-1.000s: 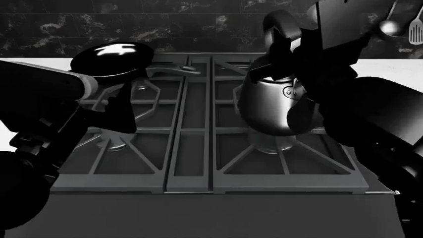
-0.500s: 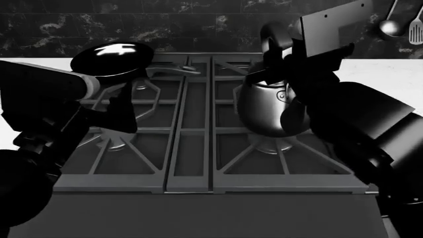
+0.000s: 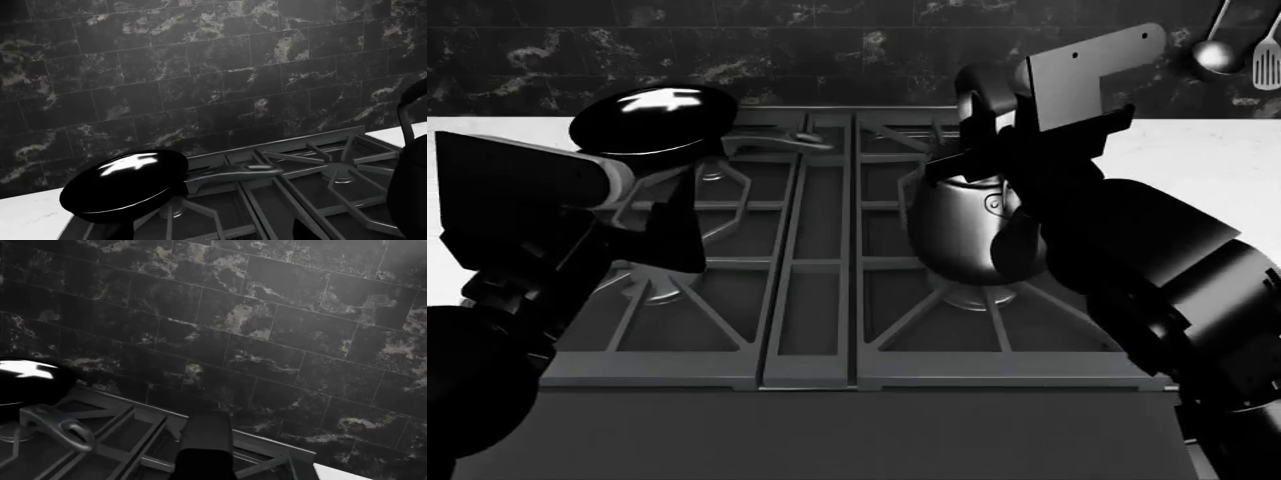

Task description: Pick the kettle from the counter and place it on a stove burner. Then turn the burner on.

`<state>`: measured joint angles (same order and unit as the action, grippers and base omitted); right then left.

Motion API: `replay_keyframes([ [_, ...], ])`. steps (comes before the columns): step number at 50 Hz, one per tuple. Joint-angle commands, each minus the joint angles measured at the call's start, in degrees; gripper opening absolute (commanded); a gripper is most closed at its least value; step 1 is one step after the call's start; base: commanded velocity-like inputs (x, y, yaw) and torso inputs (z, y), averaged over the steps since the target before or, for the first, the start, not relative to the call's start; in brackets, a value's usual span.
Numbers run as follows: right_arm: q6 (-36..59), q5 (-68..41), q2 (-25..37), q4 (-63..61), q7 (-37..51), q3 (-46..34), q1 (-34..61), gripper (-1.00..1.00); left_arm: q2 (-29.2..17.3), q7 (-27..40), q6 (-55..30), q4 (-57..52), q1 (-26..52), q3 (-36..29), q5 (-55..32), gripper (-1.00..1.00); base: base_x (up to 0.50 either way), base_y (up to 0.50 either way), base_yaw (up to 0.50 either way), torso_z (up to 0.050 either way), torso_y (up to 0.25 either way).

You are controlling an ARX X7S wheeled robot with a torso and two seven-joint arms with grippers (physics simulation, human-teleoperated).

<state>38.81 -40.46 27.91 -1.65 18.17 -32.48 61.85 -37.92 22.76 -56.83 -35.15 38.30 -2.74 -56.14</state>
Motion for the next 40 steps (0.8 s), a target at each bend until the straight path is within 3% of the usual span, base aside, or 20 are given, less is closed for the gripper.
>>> replay_keyframes([
  [1, -1.51, 4.01, -0.35, 1.1, -0.76, 0.61, 0.87, -1.0, 0.01, -0.23, 0.64, 0.46, -0.41, -0.46, 0.57, 1.0, 0.0, 0.0, 0.0, 0.0, 0.0],
  [12, 0.1, 3.21, 0.16, -0.25, -1.31, -0.21, 0.63, -1.0, 0.01, -0.33, 1.23, 0.46, -0.86, -0.41, 0.54, 1.0, 0.0, 0.0, 0.0, 0.0, 0.001],
  [13, 0.28, 2.99, 0.18, -0.43, -1.15, -0.05, 0.6, 1.0, -0.01, -0.41, 1.38, 0.55, -0.93, -0.42, 0.67, 1.0, 0.0, 0.0, 0.0, 0.0, 0.0],
  [40, 2.23, 1.0, 0.95, -2.85, -0.46, 0.77, 0.69, 1.0, -0.38, 0.14, 1.43, 0.11, -0.73, -0.14, -0.29, 1.0, 0.0, 0.0, 0.0, 0.0, 0.001],
])
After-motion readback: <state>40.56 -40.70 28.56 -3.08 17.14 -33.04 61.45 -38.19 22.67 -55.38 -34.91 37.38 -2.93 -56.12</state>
